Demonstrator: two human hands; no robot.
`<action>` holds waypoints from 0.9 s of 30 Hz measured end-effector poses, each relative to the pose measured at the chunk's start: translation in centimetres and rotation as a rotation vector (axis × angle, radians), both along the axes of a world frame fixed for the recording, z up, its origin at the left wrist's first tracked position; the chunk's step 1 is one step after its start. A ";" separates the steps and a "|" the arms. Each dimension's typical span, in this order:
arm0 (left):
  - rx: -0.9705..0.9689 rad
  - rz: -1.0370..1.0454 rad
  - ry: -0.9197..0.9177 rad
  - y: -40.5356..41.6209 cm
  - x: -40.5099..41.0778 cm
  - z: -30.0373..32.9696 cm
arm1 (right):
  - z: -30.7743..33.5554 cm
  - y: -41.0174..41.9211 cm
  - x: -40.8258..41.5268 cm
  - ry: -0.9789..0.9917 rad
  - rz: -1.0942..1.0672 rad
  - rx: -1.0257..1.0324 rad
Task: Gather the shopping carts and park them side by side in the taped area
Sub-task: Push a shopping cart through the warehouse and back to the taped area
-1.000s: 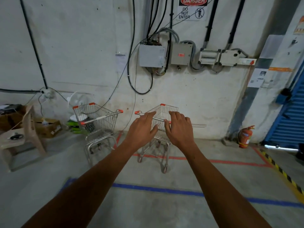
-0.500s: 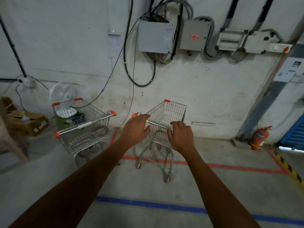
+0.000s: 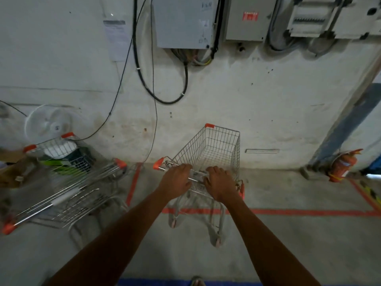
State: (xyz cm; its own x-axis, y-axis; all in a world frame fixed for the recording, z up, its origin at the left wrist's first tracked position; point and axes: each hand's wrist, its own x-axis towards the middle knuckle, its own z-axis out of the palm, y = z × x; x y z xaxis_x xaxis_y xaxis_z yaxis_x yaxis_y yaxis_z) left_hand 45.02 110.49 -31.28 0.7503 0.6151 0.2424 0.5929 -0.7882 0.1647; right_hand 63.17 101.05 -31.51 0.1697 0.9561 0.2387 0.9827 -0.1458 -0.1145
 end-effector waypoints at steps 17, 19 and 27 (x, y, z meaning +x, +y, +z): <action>-0.229 -0.057 0.540 12.8 9.6 -11.4 | -13.1 9.4 7.9 0.290 -0.080 -0.433; -0.230 -0.045 0.536 13.2 9.8 -11.6 | -13.1 9.4 7.7 0.276 -0.105 -0.442; -0.161 -0.037 0.609 14.6 8.7 -12.4 | -12.9 9.2 6.9 0.277 -0.151 -0.444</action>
